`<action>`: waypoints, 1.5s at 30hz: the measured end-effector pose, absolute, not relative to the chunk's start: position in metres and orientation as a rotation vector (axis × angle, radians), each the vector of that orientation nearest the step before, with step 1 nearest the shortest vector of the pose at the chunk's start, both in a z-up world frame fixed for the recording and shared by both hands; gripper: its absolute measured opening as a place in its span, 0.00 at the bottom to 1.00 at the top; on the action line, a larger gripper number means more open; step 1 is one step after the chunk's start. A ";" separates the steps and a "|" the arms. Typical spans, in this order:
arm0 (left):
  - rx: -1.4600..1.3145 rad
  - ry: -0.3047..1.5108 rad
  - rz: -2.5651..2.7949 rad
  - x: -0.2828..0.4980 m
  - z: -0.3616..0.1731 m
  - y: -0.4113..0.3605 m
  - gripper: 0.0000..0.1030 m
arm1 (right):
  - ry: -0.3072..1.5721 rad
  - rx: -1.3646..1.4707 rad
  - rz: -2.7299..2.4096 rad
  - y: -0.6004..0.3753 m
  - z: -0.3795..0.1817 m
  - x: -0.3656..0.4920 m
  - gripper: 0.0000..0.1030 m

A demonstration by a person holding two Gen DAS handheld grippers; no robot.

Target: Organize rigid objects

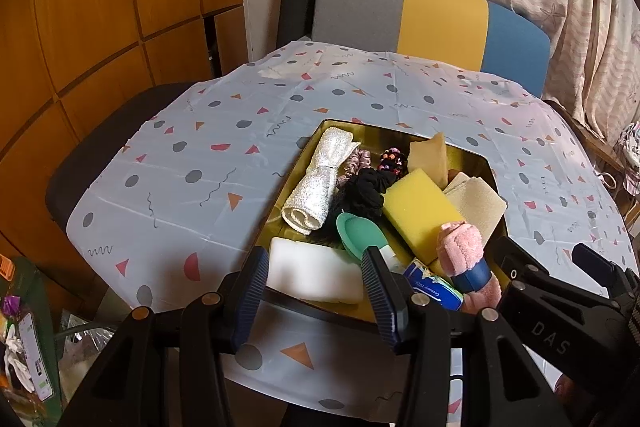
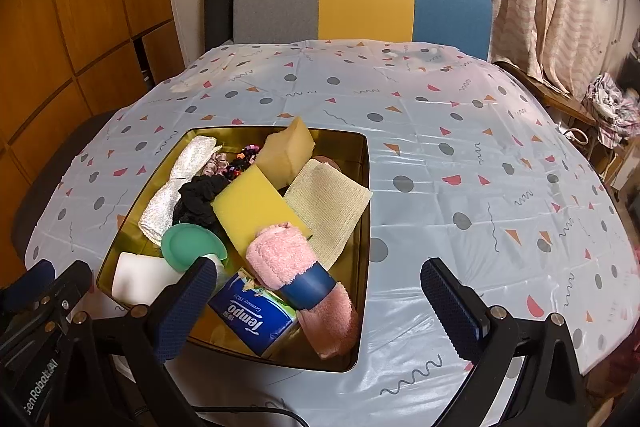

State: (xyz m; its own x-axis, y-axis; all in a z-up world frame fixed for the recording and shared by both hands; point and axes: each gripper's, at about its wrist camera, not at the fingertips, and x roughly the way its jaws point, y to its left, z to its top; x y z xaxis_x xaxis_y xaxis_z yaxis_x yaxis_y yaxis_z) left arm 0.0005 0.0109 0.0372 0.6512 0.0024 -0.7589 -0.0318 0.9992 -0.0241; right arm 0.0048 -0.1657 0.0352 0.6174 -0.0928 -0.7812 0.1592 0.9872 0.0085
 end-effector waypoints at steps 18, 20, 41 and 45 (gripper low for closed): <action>-0.027 0.870 0.010 -0.001 0.035 0.007 0.48 | 0.898 0.089 -0.147 -0.169 0.033 0.004 1.00; -0.025 0.870 0.009 -0.001 0.035 0.006 0.48 | 0.897 0.090 -0.147 -0.170 0.033 0.004 1.00; -0.017 0.872 0.001 -0.001 0.034 0.002 0.48 | 0.903 0.102 -0.151 -0.174 0.031 0.004 1.00; -0.019 0.872 0.002 -0.002 0.035 0.002 0.48 | 0.903 0.101 -0.151 -0.174 0.031 0.004 1.00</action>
State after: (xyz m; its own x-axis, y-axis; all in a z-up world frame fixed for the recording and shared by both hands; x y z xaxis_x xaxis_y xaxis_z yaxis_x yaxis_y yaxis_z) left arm -0.0016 0.0023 0.0346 0.6434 -0.0063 -0.7655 -0.0094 0.9998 -0.0161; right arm 0.0038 -0.1738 0.0310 0.6099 -0.0880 -0.7876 0.1726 0.9847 0.0236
